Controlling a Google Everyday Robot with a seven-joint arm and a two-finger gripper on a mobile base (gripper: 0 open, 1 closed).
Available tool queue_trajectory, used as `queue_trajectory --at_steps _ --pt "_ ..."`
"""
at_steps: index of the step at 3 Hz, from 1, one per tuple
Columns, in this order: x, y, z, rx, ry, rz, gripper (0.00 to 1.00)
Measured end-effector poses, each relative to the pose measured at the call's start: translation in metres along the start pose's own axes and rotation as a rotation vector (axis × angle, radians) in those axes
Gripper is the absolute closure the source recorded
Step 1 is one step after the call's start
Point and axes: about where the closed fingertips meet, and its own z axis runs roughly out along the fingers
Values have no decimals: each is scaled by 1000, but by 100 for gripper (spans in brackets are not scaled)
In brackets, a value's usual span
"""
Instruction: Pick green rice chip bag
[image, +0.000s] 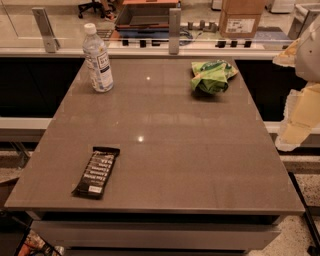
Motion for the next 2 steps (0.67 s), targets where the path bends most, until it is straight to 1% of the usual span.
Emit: queue_trajectory --at_steps 1,2 --pt "-2 -5 1 14 -8 -3 0" --pt "-9 -20 11 29 -42 -12 0"
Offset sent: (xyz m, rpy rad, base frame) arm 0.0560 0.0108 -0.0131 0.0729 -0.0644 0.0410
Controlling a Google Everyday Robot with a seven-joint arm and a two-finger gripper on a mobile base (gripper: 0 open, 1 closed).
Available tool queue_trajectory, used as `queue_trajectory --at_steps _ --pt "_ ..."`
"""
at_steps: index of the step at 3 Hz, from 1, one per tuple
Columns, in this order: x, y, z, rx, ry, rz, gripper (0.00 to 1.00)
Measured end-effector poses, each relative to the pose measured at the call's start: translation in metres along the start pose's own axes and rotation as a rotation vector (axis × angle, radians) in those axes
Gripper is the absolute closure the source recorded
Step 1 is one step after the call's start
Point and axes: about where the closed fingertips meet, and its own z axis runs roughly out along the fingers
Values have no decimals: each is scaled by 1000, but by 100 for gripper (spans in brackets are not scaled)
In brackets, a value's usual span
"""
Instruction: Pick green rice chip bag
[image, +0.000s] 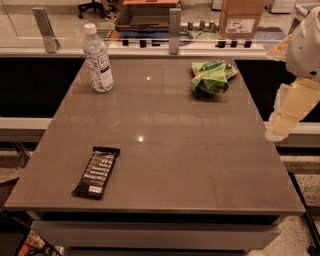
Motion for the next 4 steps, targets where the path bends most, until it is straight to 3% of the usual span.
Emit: queue_trajectory --at_steps 2,4 --pt "-25 -52 41 14 -107 10 0" --pt "-35 -116 96 71 -163 86 0"
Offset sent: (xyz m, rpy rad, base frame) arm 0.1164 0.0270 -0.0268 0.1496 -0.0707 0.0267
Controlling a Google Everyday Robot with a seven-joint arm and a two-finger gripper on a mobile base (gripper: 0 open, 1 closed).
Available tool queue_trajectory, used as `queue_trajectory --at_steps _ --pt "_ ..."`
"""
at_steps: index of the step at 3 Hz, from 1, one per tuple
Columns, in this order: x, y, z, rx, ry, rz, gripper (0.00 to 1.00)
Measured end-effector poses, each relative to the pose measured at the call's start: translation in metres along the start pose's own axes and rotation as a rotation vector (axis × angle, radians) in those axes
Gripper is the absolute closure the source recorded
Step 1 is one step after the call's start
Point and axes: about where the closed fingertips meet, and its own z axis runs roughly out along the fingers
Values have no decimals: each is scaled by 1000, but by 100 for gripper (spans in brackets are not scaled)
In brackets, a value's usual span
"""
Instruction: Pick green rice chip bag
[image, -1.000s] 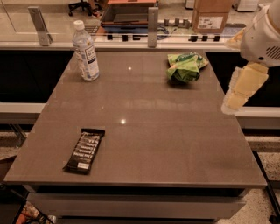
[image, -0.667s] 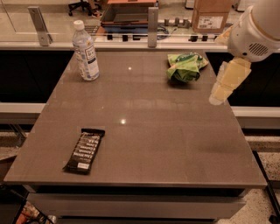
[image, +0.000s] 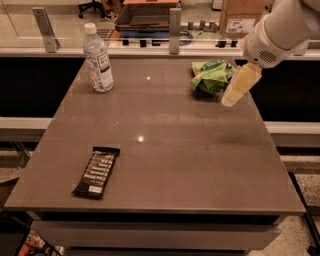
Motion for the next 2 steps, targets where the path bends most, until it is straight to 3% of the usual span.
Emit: queue_trajectory --at_steps 2 --pt "6 -50 59 37 -50 140 0"
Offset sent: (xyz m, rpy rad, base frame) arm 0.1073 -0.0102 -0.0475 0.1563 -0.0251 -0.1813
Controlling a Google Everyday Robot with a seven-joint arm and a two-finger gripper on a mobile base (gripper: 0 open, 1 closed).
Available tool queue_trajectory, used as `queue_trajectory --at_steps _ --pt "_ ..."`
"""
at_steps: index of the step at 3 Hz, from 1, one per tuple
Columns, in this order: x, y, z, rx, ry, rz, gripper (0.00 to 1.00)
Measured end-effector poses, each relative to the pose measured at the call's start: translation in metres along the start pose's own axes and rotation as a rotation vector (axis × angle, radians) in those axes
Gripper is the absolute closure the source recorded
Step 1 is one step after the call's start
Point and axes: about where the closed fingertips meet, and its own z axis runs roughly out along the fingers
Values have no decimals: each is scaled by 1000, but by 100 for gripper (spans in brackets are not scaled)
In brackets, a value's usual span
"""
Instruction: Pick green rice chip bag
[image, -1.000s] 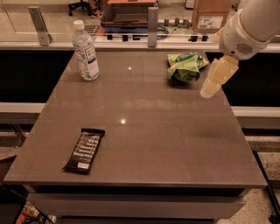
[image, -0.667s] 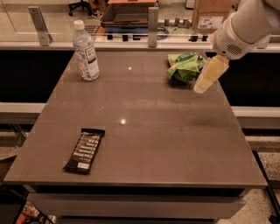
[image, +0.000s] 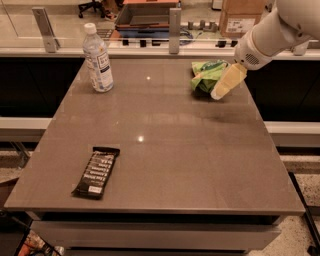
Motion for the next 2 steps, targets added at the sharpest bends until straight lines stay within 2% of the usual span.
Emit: queue_trajectory --at_steps 2 --pt "-11 -25 37 14 9 43 0"
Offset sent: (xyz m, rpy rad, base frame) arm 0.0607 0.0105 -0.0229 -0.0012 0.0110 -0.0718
